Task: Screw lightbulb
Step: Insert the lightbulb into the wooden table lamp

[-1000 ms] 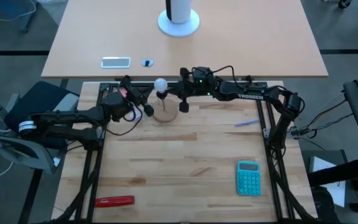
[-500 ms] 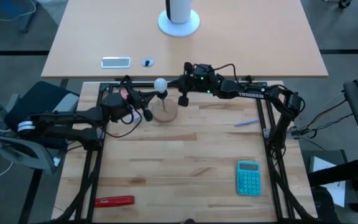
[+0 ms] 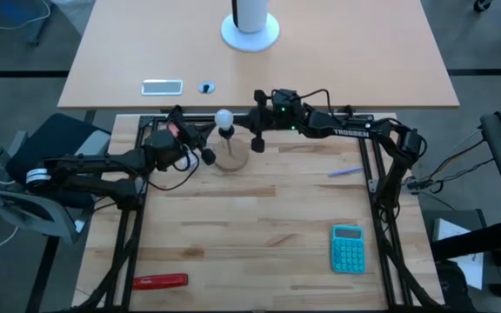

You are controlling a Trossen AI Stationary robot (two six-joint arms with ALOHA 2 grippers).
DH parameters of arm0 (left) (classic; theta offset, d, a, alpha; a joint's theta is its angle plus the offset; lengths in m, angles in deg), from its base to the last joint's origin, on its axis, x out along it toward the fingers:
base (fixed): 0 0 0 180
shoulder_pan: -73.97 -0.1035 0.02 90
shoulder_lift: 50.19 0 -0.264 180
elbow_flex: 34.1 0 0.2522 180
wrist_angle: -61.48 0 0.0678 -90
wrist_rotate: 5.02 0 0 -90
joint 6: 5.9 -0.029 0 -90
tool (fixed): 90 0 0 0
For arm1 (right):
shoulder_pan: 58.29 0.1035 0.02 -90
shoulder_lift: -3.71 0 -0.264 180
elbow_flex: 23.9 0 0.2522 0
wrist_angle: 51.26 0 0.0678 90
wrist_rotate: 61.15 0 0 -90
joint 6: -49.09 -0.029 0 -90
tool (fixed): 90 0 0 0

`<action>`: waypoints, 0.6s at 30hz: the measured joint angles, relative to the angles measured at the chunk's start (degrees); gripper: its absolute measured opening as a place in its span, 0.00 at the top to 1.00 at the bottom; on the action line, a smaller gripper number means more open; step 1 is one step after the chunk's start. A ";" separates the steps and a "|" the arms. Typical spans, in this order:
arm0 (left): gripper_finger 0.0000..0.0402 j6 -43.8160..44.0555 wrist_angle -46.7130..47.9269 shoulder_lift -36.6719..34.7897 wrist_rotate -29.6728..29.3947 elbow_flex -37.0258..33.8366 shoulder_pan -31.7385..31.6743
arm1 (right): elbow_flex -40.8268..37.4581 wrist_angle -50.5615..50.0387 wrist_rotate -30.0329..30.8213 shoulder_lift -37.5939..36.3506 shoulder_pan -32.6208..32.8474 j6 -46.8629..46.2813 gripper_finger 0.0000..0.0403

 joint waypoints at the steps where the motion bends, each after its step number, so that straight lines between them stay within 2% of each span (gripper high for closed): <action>1: 1.00 0.00 -0.02 0.00 -0.52 0.00 0.00 | 0.00 -0.23 -0.54 0.00 0.13 0.01 0.99; 5: 1.00 0.52 0.87 -0.09 -1.79 0.00 0.08 | 0.00 -1.62 -0.87 0.00 0.40 -0.38 0.99; 10: 1.00 2.19 2.71 -0.97 -1.78 0.00 0.61 | 0.00 -2.97 3.98 -0.05 0.04 -0.33 0.99; 18: 1.00 0.18 0.39 -0.95 1.47 0.02 0.46 | 0.00 0.69 5.93 0.67 -1.51 -0.31 0.99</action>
